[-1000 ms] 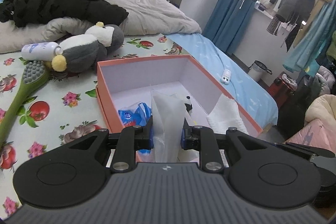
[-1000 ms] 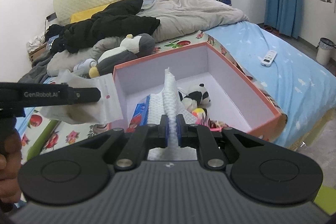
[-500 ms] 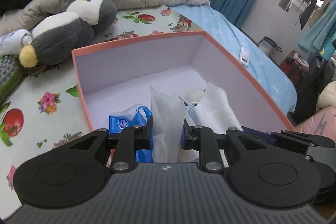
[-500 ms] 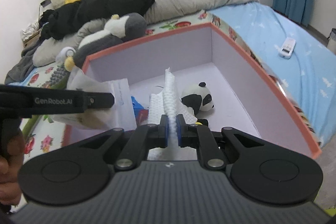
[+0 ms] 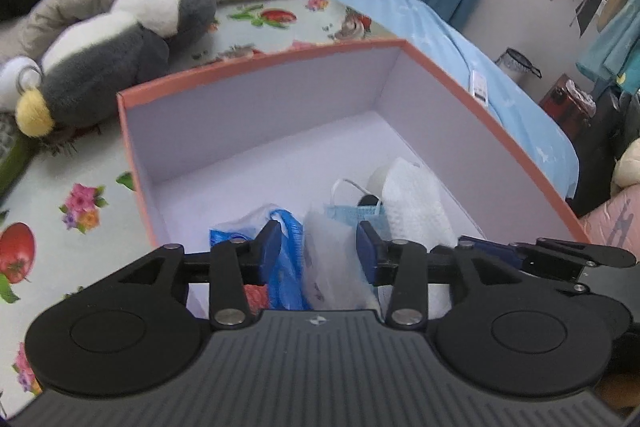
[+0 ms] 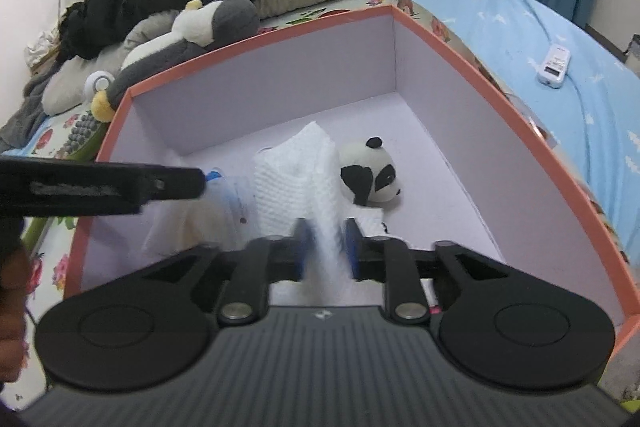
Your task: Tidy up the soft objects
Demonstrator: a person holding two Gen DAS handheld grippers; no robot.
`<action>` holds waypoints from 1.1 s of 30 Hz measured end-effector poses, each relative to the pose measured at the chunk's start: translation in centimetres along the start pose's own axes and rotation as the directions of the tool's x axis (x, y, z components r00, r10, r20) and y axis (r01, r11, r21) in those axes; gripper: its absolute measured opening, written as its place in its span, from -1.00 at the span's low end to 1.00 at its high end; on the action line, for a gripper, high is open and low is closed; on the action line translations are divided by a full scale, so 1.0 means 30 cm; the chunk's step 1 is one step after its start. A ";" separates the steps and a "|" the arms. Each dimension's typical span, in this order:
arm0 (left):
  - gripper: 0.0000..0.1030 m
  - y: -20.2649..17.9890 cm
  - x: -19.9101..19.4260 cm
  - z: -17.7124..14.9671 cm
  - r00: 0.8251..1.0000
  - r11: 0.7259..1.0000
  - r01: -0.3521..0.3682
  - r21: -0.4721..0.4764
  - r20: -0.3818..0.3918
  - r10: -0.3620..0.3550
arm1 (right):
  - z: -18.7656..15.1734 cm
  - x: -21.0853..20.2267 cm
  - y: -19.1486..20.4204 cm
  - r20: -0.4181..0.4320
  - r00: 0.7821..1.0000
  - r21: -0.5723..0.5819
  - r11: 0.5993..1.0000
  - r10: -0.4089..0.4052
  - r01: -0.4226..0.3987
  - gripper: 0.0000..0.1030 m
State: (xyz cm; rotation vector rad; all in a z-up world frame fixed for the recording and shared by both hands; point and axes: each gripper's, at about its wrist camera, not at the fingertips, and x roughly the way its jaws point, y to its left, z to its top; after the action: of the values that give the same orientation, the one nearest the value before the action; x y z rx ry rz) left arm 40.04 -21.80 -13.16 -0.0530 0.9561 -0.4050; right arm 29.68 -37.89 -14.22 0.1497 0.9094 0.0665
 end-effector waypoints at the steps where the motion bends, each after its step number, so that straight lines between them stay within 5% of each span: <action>1: -0.08 0.000 -0.019 0.002 1.000 1.000 0.002 -0.001 0.006 -0.002 | 0.001 -0.013 0.003 0.009 1.000 0.002 1.000 -0.001 0.001 -0.28; 14: -0.08 -0.069 -0.445 -0.026 0.986 1.000 0.025 0.018 0.164 -0.028 | -0.004 -0.362 0.088 0.168 0.986 -0.003 1.000 0.001 -0.001 -0.27; 33: -0.07 -0.184 -1.100 -0.281 0.931 0.996 0.026 0.084 0.360 -0.055 | -0.137 -0.915 0.251 0.414 0.910 -0.048 0.999 0.023 -0.003 -0.27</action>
State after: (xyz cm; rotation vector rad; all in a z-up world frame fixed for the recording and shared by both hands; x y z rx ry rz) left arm 14.79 -13.95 8.99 -0.0740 0.5738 -0.4519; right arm 9.63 -33.34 5.91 0.1201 0.4799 0.0652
